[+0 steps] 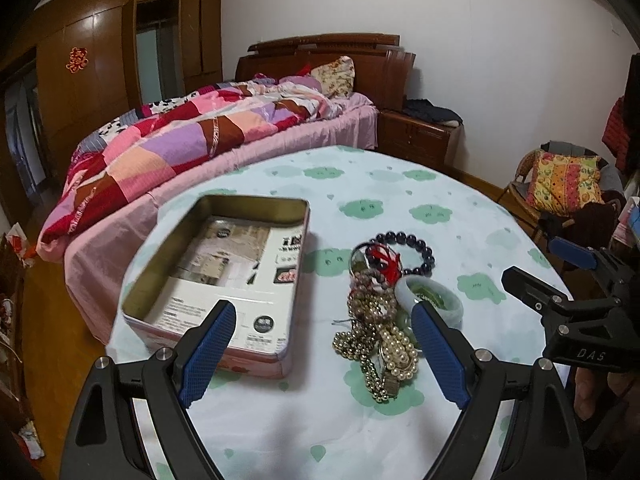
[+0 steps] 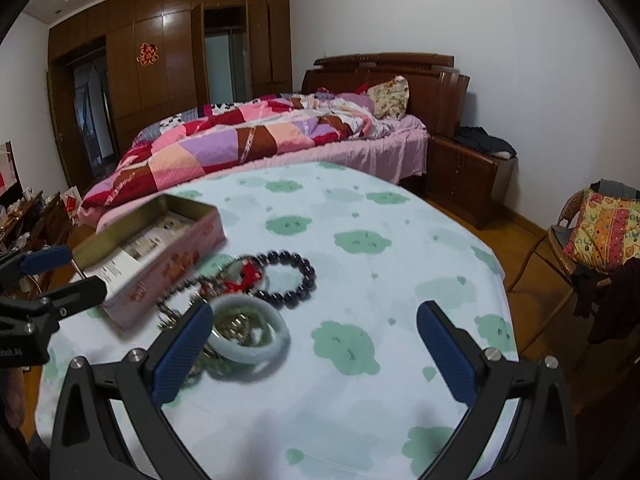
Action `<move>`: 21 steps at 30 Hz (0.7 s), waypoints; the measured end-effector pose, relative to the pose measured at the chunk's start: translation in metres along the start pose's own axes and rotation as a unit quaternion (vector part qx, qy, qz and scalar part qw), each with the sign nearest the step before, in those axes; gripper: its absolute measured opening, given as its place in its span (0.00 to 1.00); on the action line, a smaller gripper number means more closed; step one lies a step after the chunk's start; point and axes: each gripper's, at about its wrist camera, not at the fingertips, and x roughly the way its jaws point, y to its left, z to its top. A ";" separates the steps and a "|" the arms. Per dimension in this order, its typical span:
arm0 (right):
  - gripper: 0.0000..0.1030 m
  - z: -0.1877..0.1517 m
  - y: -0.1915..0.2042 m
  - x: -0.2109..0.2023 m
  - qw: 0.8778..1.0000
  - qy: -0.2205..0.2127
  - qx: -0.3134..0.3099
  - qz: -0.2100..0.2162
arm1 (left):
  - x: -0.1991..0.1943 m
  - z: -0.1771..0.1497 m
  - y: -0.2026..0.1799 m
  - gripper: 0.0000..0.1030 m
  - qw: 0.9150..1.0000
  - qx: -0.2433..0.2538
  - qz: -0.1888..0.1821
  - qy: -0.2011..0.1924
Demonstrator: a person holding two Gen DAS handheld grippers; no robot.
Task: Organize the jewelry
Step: 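Grasp the brown wooden bead bracelet with the left tool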
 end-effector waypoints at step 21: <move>1.00 -0.018 -0.005 0.016 1.000 0.026 -0.011 -0.002 | 0.071 0.004 -0.023 0.07 0.996 0.034 -0.054 0.067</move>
